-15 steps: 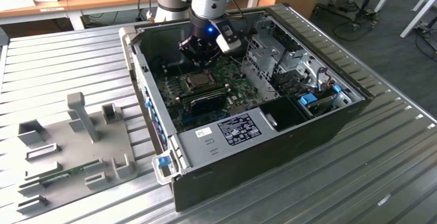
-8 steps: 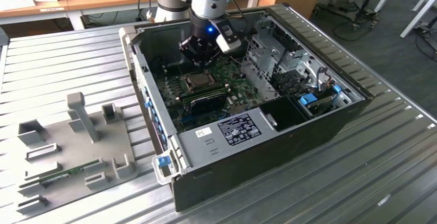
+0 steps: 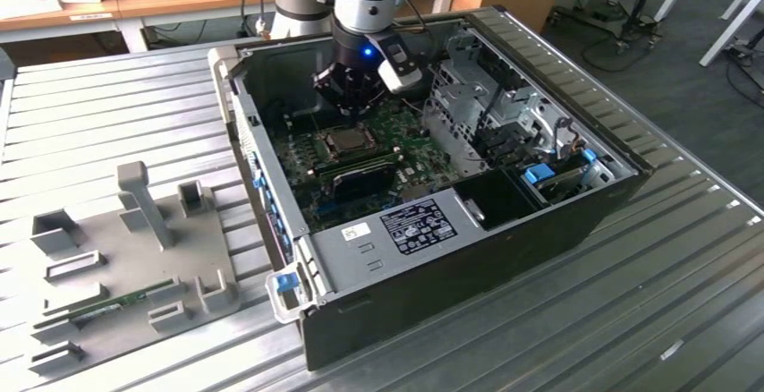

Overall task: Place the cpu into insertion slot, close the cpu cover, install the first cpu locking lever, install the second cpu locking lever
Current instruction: 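Close the cpu cover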

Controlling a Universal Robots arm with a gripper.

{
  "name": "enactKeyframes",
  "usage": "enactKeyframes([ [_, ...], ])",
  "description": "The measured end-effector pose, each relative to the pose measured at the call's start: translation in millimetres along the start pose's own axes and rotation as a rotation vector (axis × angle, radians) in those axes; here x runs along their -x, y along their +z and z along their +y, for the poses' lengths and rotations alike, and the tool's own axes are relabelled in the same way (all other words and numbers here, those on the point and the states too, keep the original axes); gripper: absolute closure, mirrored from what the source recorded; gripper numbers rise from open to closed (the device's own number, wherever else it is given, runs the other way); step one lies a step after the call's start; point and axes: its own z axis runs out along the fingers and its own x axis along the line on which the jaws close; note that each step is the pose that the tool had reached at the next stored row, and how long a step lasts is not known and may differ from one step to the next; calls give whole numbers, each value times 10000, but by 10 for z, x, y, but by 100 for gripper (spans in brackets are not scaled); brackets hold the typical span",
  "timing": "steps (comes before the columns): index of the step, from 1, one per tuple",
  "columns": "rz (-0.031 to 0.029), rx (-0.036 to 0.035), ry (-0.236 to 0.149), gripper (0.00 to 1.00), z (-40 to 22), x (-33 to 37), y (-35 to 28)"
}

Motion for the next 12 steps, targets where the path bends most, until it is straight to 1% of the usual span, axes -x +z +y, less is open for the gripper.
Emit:
enactKeyframes([
  [3, -5, 1, 0, 89, 0, 0, 0],
  [7, -50, 13, -1, 89, 0, -2, 0],
  [12, -54, 14, -2, 89, -1, -3, 0],
])
